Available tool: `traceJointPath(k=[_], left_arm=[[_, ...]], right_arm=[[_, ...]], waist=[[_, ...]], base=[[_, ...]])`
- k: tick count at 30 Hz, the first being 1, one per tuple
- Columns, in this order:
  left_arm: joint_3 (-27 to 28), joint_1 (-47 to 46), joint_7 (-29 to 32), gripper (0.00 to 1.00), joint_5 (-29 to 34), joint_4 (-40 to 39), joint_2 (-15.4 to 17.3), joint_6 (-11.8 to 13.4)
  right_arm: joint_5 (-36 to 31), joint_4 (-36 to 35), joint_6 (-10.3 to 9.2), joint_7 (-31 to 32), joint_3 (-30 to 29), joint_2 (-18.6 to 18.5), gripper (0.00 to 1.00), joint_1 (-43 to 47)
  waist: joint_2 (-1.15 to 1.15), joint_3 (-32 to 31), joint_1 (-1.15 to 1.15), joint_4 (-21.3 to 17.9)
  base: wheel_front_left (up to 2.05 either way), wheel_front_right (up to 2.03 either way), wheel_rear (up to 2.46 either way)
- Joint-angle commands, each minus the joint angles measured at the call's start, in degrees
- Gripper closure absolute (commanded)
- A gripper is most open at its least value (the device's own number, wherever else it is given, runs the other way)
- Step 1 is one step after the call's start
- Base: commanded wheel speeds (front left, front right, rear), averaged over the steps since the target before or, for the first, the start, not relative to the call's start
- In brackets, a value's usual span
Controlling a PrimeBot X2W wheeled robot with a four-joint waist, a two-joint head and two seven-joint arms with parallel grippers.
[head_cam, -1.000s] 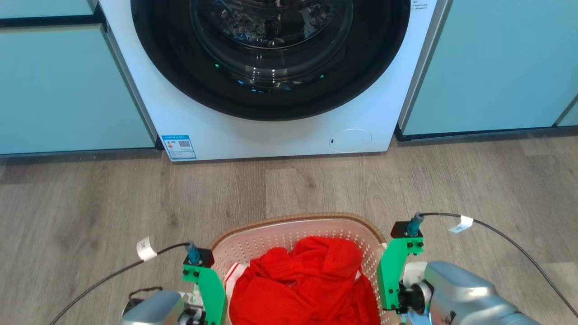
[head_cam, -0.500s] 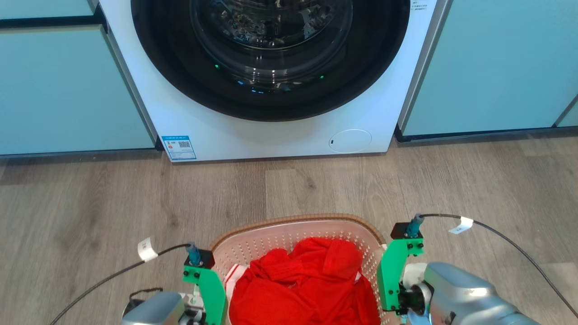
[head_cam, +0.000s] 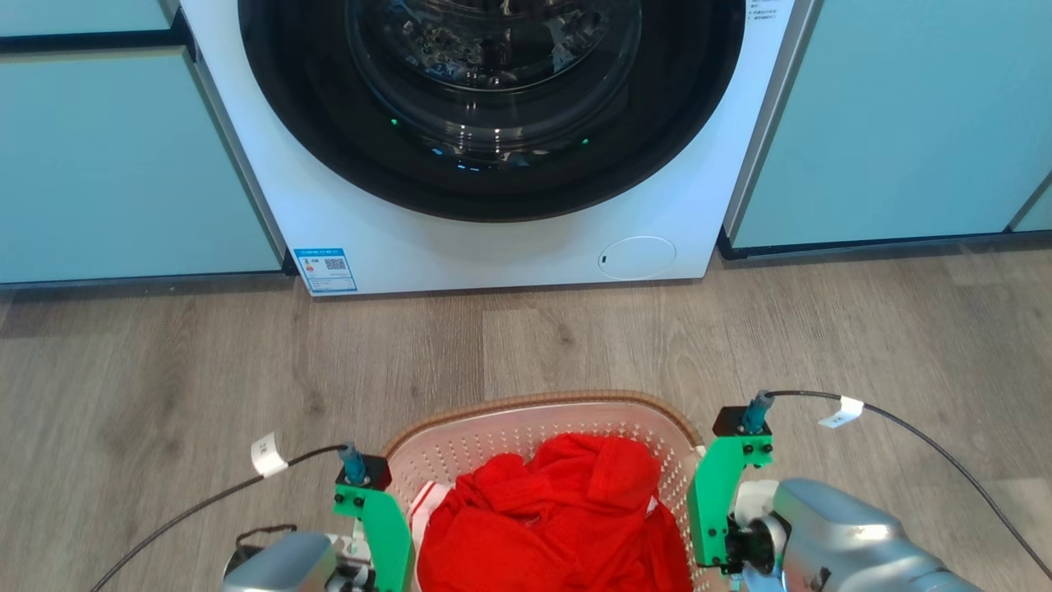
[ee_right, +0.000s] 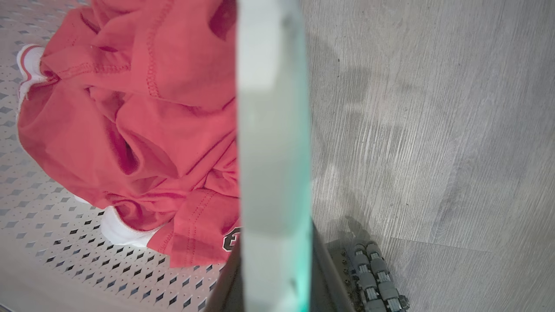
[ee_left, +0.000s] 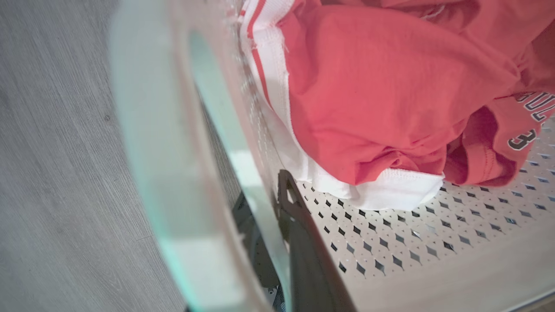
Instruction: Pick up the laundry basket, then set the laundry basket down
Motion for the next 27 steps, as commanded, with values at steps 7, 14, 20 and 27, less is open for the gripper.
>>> traceJointPath(k=[7,14,20,27], left_arm=[[0.38,-2.66,-0.89,1.00,-0.06,-0.99,-0.60,-0.46],[0.29,-2.78,-0.85,1.00,-0.15,-0.92,-0.68,-0.46],[0.23,-2.84,-0.92,1.00,-0.09,-0.90,-0.74,-0.46],[0.17,-2.91,-1.03,1.00,0.16,-0.90,-0.78,-0.46]], right_arm=[[0.88,-1.73,0.43,-0.93,-0.07,1.30,1.00,-1.19],[1.17,-1.53,0.43,-1.09,0.12,1.30,1.00,-1.22],[0.73,-1.22,0.43,-1.10,0.33,1.30,1.00,-1.28],[1.10,-1.29,0.43,-1.00,0.45,1.30,1.00,-1.30]], waist=[[0.00,0.01,0.00,-0.07],[0.00,-0.02,0.00,-0.09],[0.00,-0.09,0.00,-0.09],[0.00,-0.14,0.00,-0.11]], base=[[0.00,0.00,0.00],[0.00,0.00,0.00],[0.00,0.00,0.00],[0.00,0.00,0.00]])
